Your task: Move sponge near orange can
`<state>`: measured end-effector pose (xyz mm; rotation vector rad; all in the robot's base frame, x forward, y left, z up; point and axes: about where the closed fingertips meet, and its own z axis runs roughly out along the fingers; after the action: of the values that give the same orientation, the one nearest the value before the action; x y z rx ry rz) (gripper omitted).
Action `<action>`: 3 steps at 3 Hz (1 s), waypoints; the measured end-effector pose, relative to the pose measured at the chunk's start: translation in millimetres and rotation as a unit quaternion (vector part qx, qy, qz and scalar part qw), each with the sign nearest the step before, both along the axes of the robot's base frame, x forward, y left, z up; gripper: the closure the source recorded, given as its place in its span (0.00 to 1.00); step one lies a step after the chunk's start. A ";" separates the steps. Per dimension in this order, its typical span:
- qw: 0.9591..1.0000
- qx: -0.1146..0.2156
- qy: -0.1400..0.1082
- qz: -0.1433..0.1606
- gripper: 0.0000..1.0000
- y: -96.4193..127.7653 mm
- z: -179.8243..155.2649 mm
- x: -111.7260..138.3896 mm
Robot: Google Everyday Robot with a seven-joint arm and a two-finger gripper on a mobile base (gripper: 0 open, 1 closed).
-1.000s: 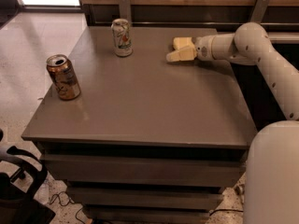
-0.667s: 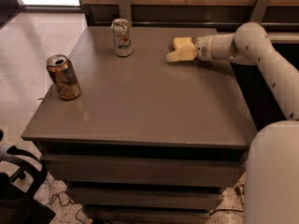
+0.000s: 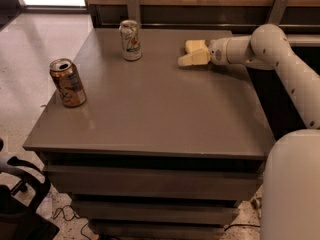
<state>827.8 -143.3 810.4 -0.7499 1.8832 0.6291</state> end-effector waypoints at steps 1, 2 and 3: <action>1.000 0.000 0.000 0.000 0.00 0.0 0.0 0.0; 1.000 0.000 0.000 0.000 0.00 0.0 0.0 0.0; 1.000 0.000 0.000 0.000 0.00 0.0 0.0 0.1</action>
Offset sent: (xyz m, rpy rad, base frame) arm 0.6243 -0.1586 -0.1926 0.0000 -0.1100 -0.1327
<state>827.8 -143.3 810.4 -0.7499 1.8832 0.6291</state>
